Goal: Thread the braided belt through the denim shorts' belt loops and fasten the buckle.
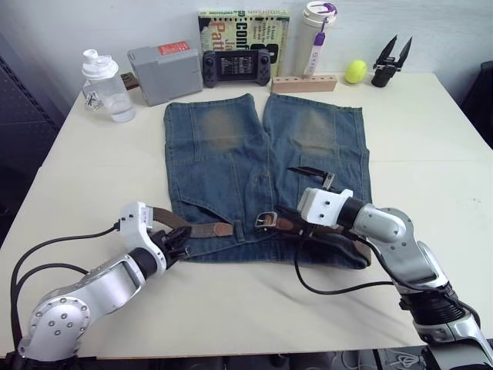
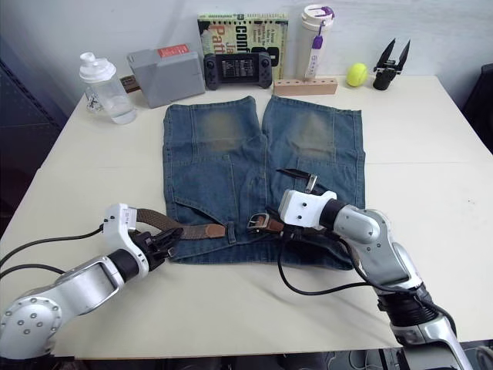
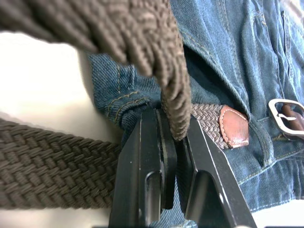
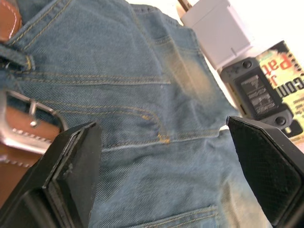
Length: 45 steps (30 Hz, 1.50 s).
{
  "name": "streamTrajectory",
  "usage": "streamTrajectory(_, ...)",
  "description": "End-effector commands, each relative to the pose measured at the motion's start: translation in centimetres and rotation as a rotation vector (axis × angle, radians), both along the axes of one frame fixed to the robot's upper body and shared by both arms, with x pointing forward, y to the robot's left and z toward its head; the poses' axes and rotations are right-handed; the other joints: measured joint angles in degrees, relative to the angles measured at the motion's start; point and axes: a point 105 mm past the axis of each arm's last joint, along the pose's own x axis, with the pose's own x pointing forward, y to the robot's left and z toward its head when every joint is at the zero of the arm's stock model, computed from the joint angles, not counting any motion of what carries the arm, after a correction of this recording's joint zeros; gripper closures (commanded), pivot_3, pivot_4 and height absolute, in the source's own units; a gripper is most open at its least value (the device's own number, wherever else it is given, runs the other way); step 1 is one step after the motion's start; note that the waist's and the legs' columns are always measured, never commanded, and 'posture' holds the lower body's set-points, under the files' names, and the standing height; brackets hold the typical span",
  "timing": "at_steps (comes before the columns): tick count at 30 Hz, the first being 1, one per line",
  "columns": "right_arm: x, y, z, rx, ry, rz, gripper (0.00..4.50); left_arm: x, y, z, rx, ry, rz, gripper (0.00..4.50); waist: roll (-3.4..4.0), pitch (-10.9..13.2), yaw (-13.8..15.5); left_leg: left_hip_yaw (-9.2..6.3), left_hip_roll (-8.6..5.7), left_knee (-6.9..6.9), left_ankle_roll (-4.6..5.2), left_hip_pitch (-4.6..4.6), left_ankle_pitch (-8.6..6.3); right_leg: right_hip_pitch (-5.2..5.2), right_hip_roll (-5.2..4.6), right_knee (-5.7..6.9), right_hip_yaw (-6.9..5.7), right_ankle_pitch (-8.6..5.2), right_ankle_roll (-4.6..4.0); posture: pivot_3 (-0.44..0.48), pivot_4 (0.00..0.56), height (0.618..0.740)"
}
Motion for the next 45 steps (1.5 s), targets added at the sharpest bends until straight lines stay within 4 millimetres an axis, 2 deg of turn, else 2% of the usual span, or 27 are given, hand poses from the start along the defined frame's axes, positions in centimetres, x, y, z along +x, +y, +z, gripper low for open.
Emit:
streamTrajectory(1, -0.6, 0.4, 1.4, 0.026, -0.045, 0.023, 0.07, -0.7, -0.8, 1.6, -0.012, -0.038, -0.047, 4.5, 0.0, 0.0, 0.07, -0.01, -0.01, 0.01, 0.0, 0.0, 0.0, 0.01, -0.01, 0.0, 0.0, 0.0, 0.0, 0.0, 0.15, 0.726)
streamTrajectory(9, -0.8, 0.7, 1.4, 0.04, -0.041, 0.039, 0.07, -0.5, -1.4, 1.7, -0.037, -0.043, -0.035, 4.5, 0.0, 0.0, 0.04, -0.01, -0.02, 0.0, 0.0, 0.0, 0.0, 0.01, 0.0, -0.01, 0.0, 0.0, 0.0, 0.0, 0.15, 0.726)
streamTrajectory(19, -2.8, 0.9, 1.7, 0.065, 0.041, 0.122, 0.07, 1.3, -2.7, 0.8, -0.067, -0.048, -0.016, 4.5, 0.0, 0.0, 0.19, 0.05, -0.05, 0.03, 0.0, 0.0, 0.0, 0.06, 0.02, -0.02, -0.05, 0.0, 0.0, 0.0, 0.15, 0.726)
streamTrajectory(25, -5.3, 1.1, 1.9, 0.179, 0.276, 0.192, 0.07, 1.3, -3.9, -0.5, -0.041, -0.036, -0.116, 4.5, 0.0, 0.0, 0.26, 0.04, -0.05, 0.02, 0.0, -0.01, 0.0, 0.06, 0.04, -0.03, -0.07, 0.0, 0.0, 0.0, 0.15, 0.726)
streamTrajectory(27, -6.0, 0.5, 1.4, 0.176, 0.366, 0.201, 0.07, 1.1, -4.4, -0.7, -0.032, -0.044, -0.169, 4.5, 0.0, 0.0, 0.32, 0.04, -0.05, 0.02, 0.0, -0.01, 0.0, 0.06, 0.03, -0.03, -0.08, 0.0, 0.0, 0.0, 0.15, 0.726)
streamTrajectory(30, -6.4, -0.2, 1.0, 0.141, 0.409, 0.193, 0.07, 1.1, -5.3, -0.5, -0.017, -0.08, -0.238, 4.5, 0.0, 0.0, 0.42, 0.04, -0.08, 0.03, 0.01, -0.01, 0.0, 0.09, 0.02, -0.06, -0.08, 0.01, 0.01, 0.0, 0.15, 0.726)
streamTrajectory(38, -5.8, 0.3, -0.9, 0.018, 0.296, 0.184, 0.07, 1.1, -7.8, 0.5, 0.004, -0.227, -0.434, 4.5, 0.0, 0.0, 0.28, 0.07, -0.08, 0.0, 0.0, -0.01, 0.0, 0.08, 0.04, -0.1, -0.1, 0.02, 0.03, 0.0, 0.15, 0.726)
streamTrajectory(45, -6.3, 0.9, -2.7, -0.133, 0.137, 0.226, 0.07, 0.1, -7.5, -2.2, 0.161, -0.229, -0.569, 4.5, 0.0, 0.0, 0.26, 0.11, -0.06, -0.01, 0.0, -0.01, 0.0, 0.08, 0.06, -0.13, -0.1, 0.02, 0.04, 0.0, 0.15, 0.726)
